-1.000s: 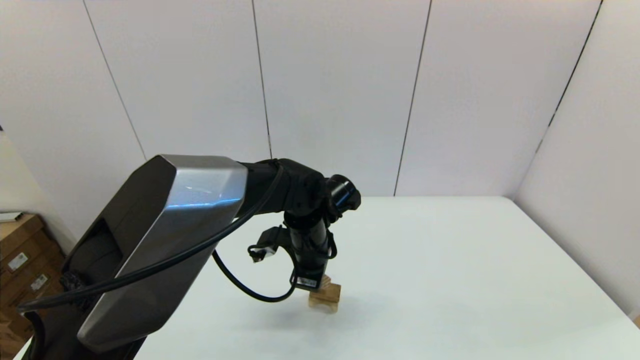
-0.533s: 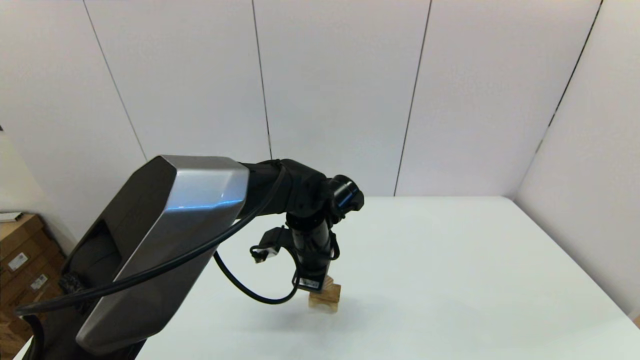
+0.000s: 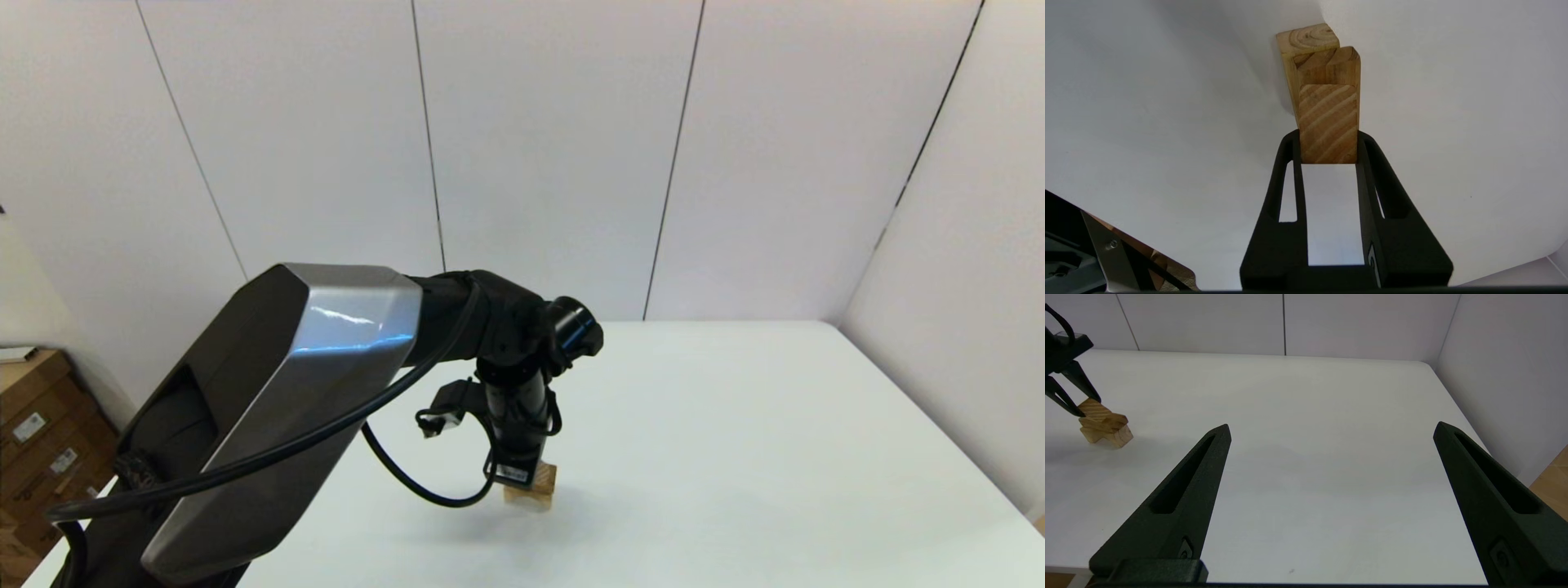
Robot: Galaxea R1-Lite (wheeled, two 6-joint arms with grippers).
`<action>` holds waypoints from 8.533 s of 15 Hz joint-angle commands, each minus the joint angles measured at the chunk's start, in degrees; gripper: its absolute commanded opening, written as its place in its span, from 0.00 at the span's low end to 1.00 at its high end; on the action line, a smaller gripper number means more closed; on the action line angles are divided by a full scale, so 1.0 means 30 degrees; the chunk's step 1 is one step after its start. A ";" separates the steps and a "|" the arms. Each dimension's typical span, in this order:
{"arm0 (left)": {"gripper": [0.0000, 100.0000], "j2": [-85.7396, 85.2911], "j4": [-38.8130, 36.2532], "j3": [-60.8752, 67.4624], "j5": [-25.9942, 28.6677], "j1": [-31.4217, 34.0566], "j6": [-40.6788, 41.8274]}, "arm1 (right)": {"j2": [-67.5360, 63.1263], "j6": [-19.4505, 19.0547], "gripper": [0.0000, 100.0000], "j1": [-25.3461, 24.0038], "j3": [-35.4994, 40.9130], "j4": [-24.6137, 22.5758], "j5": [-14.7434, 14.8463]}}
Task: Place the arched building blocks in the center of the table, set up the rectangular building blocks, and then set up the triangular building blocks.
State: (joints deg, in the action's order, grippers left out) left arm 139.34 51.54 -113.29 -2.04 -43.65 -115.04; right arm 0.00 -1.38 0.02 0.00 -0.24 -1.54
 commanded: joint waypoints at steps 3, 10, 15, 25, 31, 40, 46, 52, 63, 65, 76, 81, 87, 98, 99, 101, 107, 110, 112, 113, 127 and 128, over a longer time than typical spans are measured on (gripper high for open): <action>0.00 0.0136 0.0075 -0.0001 -0.0025 -0.0009 -0.0207 | 0.0029 -0.0010 1.00 -0.0008 0.0000 -0.0007 -0.0015; 0.00 0.0077 -0.0013 -0.0001 -0.0025 -0.0009 -0.0149 | 0.0029 -0.0010 1.00 -0.0008 0.0000 -0.0007 -0.0015; 0.00 0.0077 -0.0042 -0.0031 -0.0025 -0.0009 -0.0149 | 0.0029 -0.0010 1.00 -0.0008 0.0029 -0.0007 -0.0015; 0.00 0.0107 -0.0364 -0.0148 -0.0054 0.0020 -0.0149 | 0.0029 -0.0010 1.00 -0.0008 0.0000 -0.0007 -0.0015; 0.00 0.0224 -0.0306 -0.0148 -0.0054 0.0020 -0.0178 | 0.0029 -0.0010 1.00 0.0021 0.0029 -0.0007 -0.0015; 1.00 0.0253 -0.0247 -0.0148 -0.0610 0.0020 -0.0178 | 0.0029 -0.0010 1.00 -0.0008 0.0000 -0.0007 -0.0015; 1.00 -0.0509 -0.0101 -0.0148 -0.1050 0.0137 -0.0149 | 0.0029 -0.0010 1.00 -0.0008 0.0000 -0.0007 -0.0015; 1.00 -0.5079 0.0368 0.0292 -0.4302 0.1925 0.1844 | 0.0029 -0.0010 1.00 -0.0008 0.0000 -0.0007 -0.0015; 1.00 -1.0499 0.4060 0.2430 -0.4448 0.5850 0.7820 | 0.0029 -0.0010 1.00 -0.0008 0.0000 -0.0007 -0.0015; 1.00 -1.1524 0.4060 0.2665 -0.4390 0.7139 1.2185 | 0.0029 -0.0010 1.00 -0.0008 0.0000 -0.0007 -0.0015; 1.00 -1.3956 0.3972 0.3544 -0.4419 1.1827 3.7088 | 0.0029 -0.0010 1.00 -0.0008 0.0000 -0.0007 -0.0015; 1.00 -1.5538 0.3913 0.0995 -0.4419 1.1885 3.7176 | 0.0029 -0.0010 1.00 -0.0008 0.0000 -0.0007 -0.0015; 1.00 -2.1427 0.3064 0.0936 -0.4214 1.2735 4.1805 | 0.0029 -0.0010 1.00 -0.0008 0.0000 -0.0036 -0.0015; 1.00 -3.3761 0.4939 0.8583 -0.4214 1.3526 4.3885 | 0.0029 -0.0010 1.00 -0.0008 0.0000 -0.0007 -0.0015; 1.00 -3.4757 0.5026 0.9286 -0.4185 1.3731 4.3855 | 0.0029 -0.0010 1.00 -0.0008 0.0000 -0.0007 -0.0045; 1.00 -3.6632 0.5202 1.0341 -0.4214 1.3848 4.3855 | 0.0029 -0.0010 1.00 -0.0008 0.0000 -0.0007 -0.0015; 1.00 -3.9972 0.5437 1.3446 -0.4214 1.5020 4.3826 | 0.0029 -0.0010 1.00 -0.0008 0.0029 -0.0007 -0.0015; 1.00 -4.1554 0.5407 1.5174 -0.4243 1.5137 4.3709 | 0.0029 -0.0010 1.00 -0.0008 0.0000 -0.0007 -0.0015; 1.00 -4.2169 0.5319 1.6053 -0.4243 1.5137 4.3152 | 0.0029 -0.0010 1.00 -0.0008 0.0000 -0.0007 -0.0015; 1.00 -4.2257 0.5173 1.6346 -0.4214 1.5108 4.2596 | 0.0029 -0.0010 1.00 -0.0008 0.0000 -0.0007 -0.0015; 1.00 -4.6446 -0.4524 2.8241 0.0386 1.4552 4.1277 | 0.0029 -0.0010 1.00 -0.0008 0.0029 -0.0007 -0.0015; 1.00 -4.6446 -0.6048 2.9471 0.0415 1.4552 4.1189 | 0.0029 -0.0010 1.00 -0.0008 0.0000 -0.0007 -0.0015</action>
State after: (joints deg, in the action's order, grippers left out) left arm 0.71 39.74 -30.89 -1.45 0.02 9.06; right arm 0.00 -1.38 0.02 0.00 -0.24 -1.54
